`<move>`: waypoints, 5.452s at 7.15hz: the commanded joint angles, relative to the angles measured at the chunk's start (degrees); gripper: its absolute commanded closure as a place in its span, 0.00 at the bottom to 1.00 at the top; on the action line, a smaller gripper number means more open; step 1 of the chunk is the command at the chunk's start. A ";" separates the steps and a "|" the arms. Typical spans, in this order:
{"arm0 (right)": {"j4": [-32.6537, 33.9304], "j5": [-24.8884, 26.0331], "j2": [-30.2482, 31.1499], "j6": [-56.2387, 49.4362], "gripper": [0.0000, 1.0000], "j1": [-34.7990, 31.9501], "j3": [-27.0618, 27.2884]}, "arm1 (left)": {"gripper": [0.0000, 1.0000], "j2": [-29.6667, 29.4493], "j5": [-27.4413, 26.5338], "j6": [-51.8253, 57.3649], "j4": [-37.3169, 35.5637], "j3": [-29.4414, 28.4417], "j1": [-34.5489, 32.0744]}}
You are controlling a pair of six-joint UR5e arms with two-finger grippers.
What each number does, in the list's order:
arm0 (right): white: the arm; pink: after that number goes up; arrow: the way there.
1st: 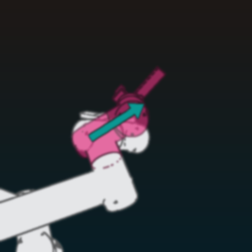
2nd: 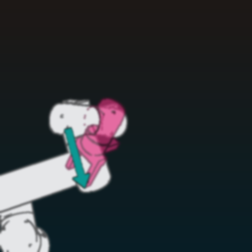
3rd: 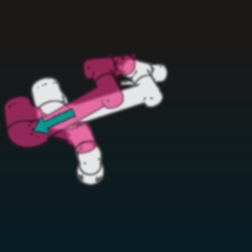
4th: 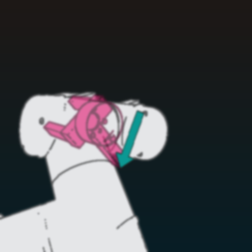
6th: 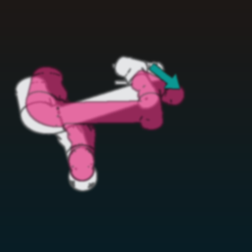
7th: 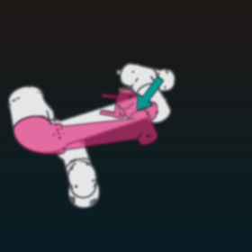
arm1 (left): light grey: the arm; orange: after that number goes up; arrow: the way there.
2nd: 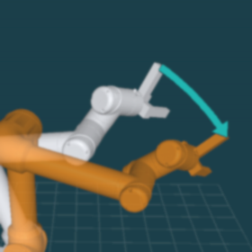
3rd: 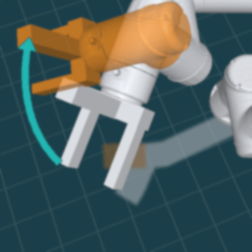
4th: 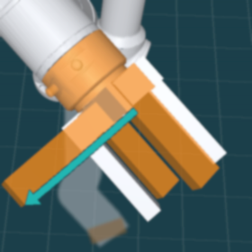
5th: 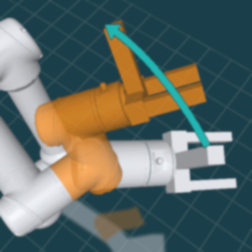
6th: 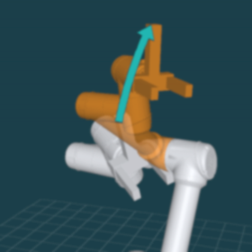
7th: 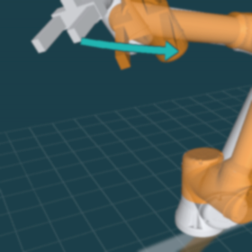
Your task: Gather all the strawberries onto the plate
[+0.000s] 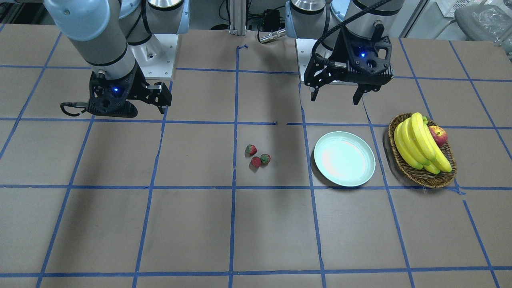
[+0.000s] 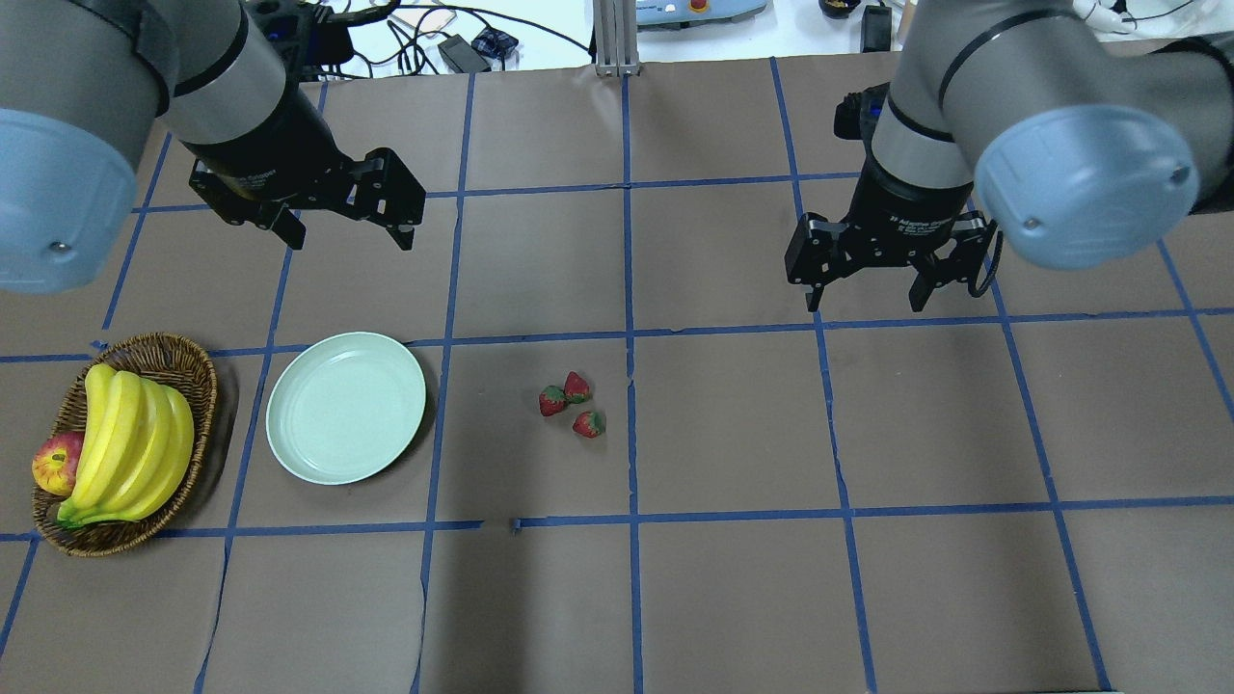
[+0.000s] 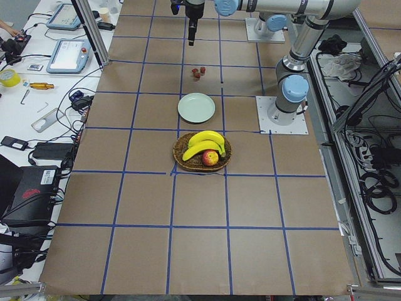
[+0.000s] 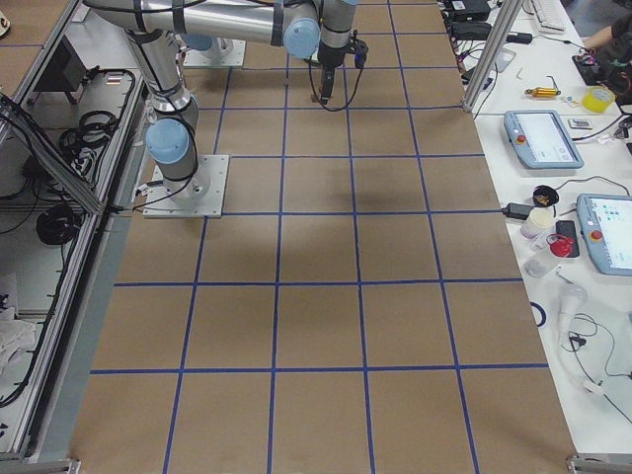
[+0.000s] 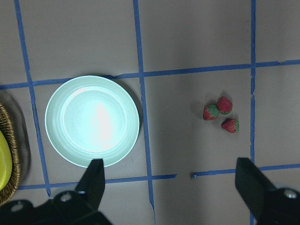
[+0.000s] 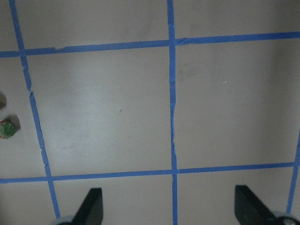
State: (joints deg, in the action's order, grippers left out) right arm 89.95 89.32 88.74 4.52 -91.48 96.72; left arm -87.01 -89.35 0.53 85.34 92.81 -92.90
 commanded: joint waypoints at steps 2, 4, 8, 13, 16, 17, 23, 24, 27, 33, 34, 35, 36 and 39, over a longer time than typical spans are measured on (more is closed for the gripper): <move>-2.06 0.32 -0.24 -11.63 0.00 6.83 -3.90 | 0.00 0.00 -0.03 0.00 0.00 0.00 0.00; -1.98 0.41 0.46 -10.33 0.00 6.49 -4.34 | 0.00 0.00 -0.03 0.00 0.00 0.00 0.00; -1.80 0.67 3.36 -1.57 0.00 3.70 -3.91 | 0.00 0.00 -0.03 0.00 0.00 0.00 0.00; -1.80 0.15 3.45 -1.88 0.00 2.80 -3.82 | 0.00 0.00 -0.03 0.00 0.00 0.00 0.00; -1.71 0.15 3.37 -1.97 0.00 2.80 -3.56 | 0.00 -1.57 0.32 -0.35 -0.61 1.22 0.00; -1.71 0.15 3.37 -1.97 0.00 2.80 -3.47 | 0.00 -3.32 0.58 -1.22 -0.62 2.80 0.00; -1.71 0.06 3.28 -2.33 0.00 2.80 -3.12 | 0.00 -17.73 8.05 -21.02 -16.08 13.18 -1.22; -1.71 0.06 3.28 -2.41 0.00 2.80 -3.12 | 0.00 -19.41 8.58 -24.31 -16.87 13.18 -1.93; -1.71 -0.03 3.28 -2.50 0.00 2.80 -3.12 | 0.00 -22.49 13.06 -32.68 -17.93 13.27 -2.64; -1.71 0.06 3.02 -2.59 0.00 2.80 -3.03 | 0.00 -24.17 13.95 -55.51 -18.55 14.06 -2.55; -1.71 -0.11 3.01 -2.59 0.00 2.80 -3.03 | 0.00 -24.26 10.98 -63.64 -19.07 14.06 -2.81; -1.71 0.06 3.01 -2.59 0.00 2.80 -3.03 | 0.00 -24.08 5.47 -69.98 -22.64 14.15 -4.99; -1.80 0.06 3.01 -2.59 0.00 2.80 -3.03 | 0.00 -23.65 4.29 -73.88 -26.33 14.15 -9.27; -1.71 -0.03 2.84 -2.59 0.00 2.80 -3.03 | 0.00 -23.47 -3.28 -77.60 -37.12 18.70 -12.04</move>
State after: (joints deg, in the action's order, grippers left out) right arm 88.23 89.33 91.63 1.93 -88.68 93.69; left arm -110.51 -90.69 -76.14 53.37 109.37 -104.39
